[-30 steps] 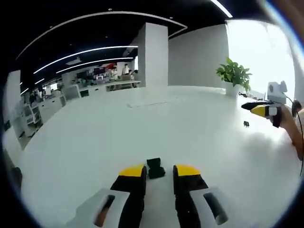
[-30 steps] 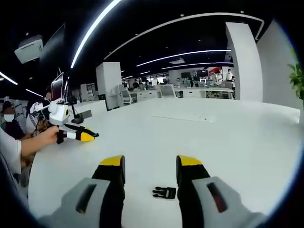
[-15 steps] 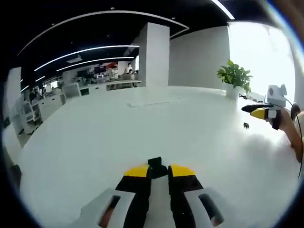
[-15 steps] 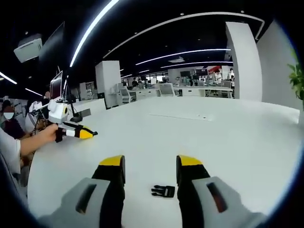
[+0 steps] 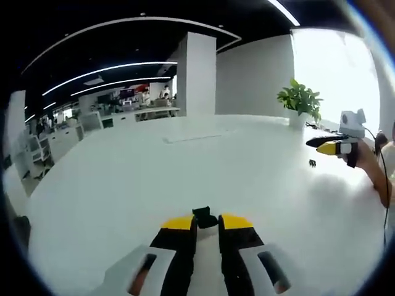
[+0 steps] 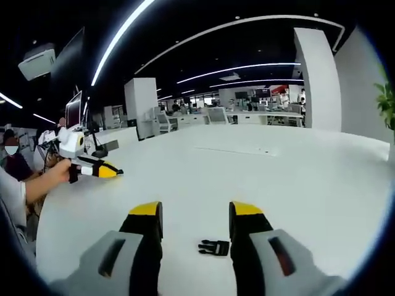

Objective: Snap the two parts of the plastic buckle together until the buckle closes and remains connected.

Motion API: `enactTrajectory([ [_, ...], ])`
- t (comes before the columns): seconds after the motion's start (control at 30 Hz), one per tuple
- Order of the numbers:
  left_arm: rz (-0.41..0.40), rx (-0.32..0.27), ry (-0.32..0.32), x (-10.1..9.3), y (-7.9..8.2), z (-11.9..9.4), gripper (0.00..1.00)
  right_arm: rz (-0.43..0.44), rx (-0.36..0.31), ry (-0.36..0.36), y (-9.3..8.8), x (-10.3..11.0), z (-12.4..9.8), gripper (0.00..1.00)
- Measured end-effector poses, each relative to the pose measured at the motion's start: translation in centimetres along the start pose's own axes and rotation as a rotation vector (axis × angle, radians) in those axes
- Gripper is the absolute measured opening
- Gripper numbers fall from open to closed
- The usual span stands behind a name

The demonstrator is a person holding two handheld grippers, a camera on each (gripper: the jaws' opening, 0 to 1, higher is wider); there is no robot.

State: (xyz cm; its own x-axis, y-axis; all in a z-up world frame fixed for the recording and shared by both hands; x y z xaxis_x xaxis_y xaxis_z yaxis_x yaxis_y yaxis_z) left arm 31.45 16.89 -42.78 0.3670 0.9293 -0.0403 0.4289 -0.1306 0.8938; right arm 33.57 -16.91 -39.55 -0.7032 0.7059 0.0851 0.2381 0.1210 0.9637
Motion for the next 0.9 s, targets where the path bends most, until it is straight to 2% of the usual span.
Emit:
enactTrajectory([
  [0.4,-0.044,-0.019,0.032,0.7,-1.2,-2.4,0.13,-0.005,0.001,0.011,0.0,0.2,0.1,0.43],
  [0.9,-0.072,-0.018,0.084,1.4,-2.8,-4.1,0.13,-0.007,0.014,0.013,-0.3,0.4,0.2,0.43],
])
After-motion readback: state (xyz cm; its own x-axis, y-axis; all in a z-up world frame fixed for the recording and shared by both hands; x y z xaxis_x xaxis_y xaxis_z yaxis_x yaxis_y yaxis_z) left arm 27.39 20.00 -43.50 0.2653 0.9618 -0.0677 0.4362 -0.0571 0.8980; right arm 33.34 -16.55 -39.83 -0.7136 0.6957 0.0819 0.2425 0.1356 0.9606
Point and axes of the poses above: the point that each gripper's makers call its tool centre point, and the gripper's own axes: z roughly forward along the fingers, x roughly to its left, y roughly out of its top, the point moved 5 cm from there along -z, roughly backward along the fingers, and after that the axes turned 5 degrees about y, right-handed, at the moved point
